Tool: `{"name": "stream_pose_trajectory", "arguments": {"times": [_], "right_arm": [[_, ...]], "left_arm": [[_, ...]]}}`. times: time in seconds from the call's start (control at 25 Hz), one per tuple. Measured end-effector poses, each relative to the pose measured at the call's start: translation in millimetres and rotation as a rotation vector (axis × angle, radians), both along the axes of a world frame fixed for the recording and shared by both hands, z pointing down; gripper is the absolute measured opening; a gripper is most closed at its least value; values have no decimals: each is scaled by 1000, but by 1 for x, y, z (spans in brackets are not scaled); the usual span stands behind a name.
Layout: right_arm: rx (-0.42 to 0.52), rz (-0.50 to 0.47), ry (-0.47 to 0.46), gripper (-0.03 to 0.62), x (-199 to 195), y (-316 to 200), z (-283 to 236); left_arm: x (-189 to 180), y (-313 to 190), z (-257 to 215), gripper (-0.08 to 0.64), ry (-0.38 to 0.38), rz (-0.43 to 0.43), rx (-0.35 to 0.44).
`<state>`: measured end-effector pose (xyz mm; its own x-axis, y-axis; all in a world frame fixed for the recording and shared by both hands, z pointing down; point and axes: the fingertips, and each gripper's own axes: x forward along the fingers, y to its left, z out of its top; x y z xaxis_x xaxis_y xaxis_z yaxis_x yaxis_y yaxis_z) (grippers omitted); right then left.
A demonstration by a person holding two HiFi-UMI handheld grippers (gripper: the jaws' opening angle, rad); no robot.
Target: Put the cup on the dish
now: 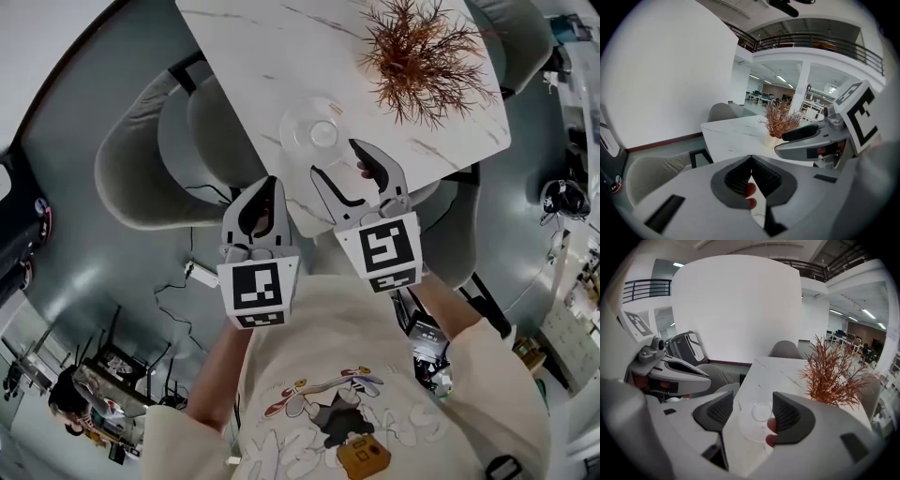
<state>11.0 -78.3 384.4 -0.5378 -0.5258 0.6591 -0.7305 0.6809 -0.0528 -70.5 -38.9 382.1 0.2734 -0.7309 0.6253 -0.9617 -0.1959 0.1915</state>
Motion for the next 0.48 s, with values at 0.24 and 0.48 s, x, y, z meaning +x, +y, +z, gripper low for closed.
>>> {"name": "stream_pose_trajectory", "arguments": {"times": [0.24,0.48], "right_arm": [[10,-15,-21,268,0,10,-16],[18,-28,-30,268,3,14,-36]], "left_arm": [[6,12,-13,5,2,4,20],[7,20,-30,5,2,-15,43]]}}
